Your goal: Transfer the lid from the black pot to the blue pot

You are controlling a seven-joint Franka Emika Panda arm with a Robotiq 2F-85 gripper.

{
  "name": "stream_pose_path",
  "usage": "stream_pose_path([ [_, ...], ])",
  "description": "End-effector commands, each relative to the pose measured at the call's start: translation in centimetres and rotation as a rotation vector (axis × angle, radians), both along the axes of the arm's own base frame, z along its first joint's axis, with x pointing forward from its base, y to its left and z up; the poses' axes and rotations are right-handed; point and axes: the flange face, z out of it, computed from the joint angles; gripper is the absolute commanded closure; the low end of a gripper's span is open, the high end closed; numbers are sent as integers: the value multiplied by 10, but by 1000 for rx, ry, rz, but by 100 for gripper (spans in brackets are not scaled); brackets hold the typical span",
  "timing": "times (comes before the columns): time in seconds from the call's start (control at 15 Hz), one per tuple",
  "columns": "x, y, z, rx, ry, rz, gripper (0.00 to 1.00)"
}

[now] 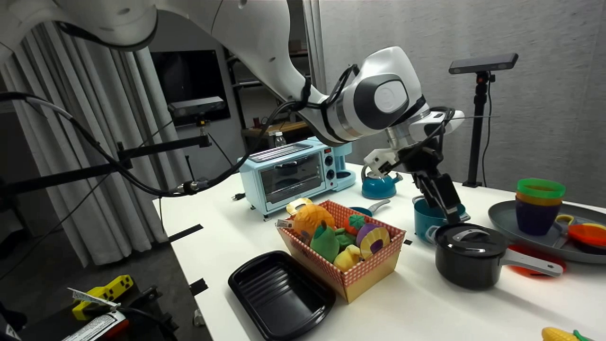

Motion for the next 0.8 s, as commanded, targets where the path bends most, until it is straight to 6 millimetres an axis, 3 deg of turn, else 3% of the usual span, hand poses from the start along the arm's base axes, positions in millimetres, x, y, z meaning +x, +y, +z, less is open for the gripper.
stream_pose_path([
  [0.0,1,1,-2,-13,-7,0,0],
  [0.33,3,-12,-4,-54,-32,-2,0],
  [0.73,1,-45,-7,-98,-34,-44,0],
])
